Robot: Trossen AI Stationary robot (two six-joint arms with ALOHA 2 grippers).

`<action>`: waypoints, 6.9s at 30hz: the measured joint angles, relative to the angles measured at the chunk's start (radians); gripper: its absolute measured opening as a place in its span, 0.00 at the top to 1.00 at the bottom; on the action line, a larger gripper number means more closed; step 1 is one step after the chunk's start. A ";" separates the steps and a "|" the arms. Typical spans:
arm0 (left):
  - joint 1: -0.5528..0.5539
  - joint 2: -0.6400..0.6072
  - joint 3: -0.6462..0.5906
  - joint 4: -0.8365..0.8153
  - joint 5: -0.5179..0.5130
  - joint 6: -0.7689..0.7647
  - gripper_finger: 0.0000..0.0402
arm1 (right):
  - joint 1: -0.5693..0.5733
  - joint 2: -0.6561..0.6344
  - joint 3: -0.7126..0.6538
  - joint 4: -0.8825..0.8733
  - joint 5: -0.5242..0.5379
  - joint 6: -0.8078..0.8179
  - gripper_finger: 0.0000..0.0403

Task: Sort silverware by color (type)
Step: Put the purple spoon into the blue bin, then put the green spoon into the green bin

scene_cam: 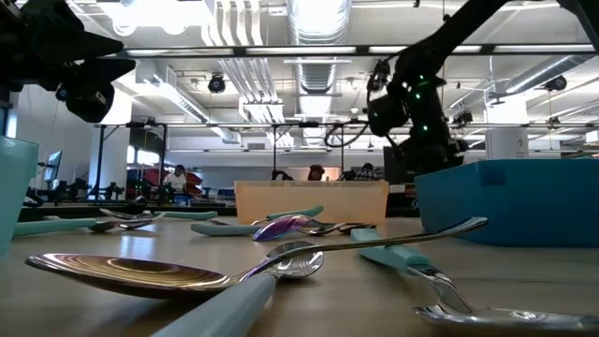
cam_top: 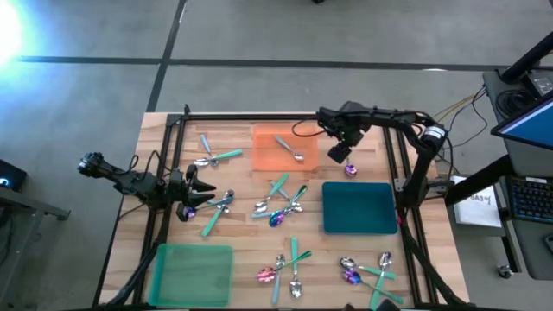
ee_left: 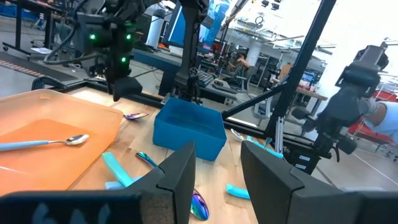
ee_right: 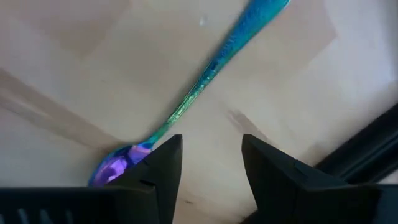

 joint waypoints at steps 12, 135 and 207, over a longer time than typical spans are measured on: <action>0.000 0.000 0.000 0.000 0.000 0.000 0.72 | -0.029 0.000 -0.146 0.197 -0.127 0.071 0.64; 0.000 0.000 0.000 0.069 -0.606 0.047 0.72 | 0.739 -0.600 -0.247 0.093 0.027 0.427 0.64; 0.926 1.052 0.419 -0.354 0.255 0.001 0.72 | 0.508 -0.600 -0.247 0.123 0.117 0.235 0.64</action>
